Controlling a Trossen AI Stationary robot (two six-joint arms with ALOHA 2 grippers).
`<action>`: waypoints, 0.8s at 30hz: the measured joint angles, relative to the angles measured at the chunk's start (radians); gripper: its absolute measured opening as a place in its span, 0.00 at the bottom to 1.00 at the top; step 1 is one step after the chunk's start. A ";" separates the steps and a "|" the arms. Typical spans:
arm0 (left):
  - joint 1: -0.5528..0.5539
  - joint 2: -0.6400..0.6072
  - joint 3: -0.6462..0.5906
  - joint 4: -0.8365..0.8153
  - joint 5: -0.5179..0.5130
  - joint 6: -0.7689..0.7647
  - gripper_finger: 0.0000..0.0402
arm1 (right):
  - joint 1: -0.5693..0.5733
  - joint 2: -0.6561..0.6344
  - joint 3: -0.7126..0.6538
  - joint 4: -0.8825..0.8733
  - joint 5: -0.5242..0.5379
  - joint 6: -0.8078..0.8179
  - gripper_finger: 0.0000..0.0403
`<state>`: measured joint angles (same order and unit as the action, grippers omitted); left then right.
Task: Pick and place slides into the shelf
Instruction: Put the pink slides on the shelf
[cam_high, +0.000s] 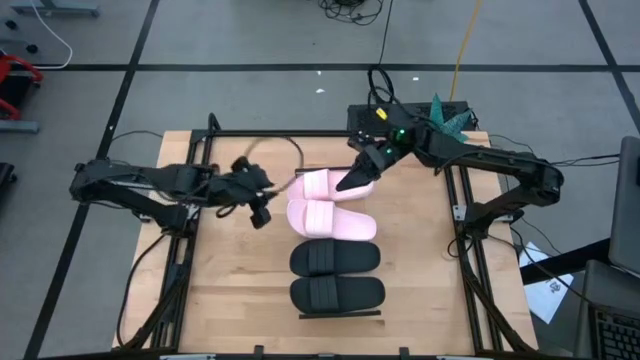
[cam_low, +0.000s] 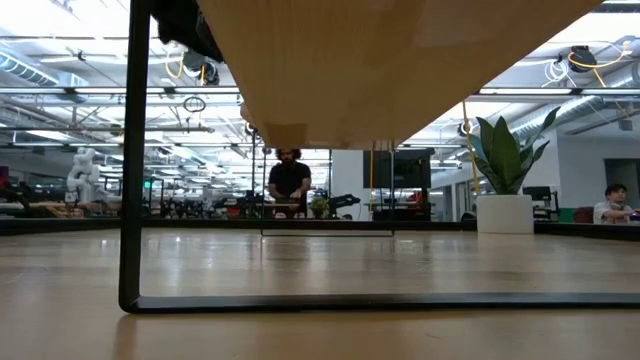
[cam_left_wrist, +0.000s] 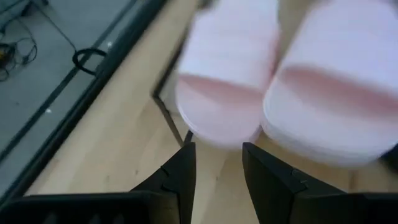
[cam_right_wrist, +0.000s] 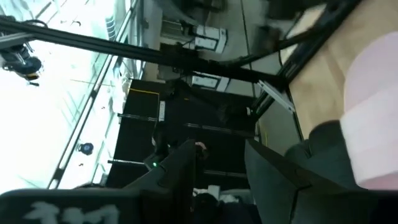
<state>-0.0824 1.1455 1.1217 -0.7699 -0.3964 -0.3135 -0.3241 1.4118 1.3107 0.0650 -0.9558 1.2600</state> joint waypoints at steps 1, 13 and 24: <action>0.001 0.021 0.000 -0.005 0.012 0.033 0.32 | 0.001 -0.009 0.000 0.000 0.010 -0.009 0.32; -0.092 0.119 0.000 0.005 -0.032 0.370 0.32 | -0.001 -0.031 0.000 -0.007 0.015 -0.054 0.32; -0.246 0.124 0.000 -0.055 -0.158 0.577 0.32 | -0.077 -0.032 0.000 -0.010 0.014 -0.078 0.32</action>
<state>-0.3284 1.2696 1.1217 -0.8246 -0.5543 0.2638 -0.4010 1.3800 1.3109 0.0555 -0.9420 1.1823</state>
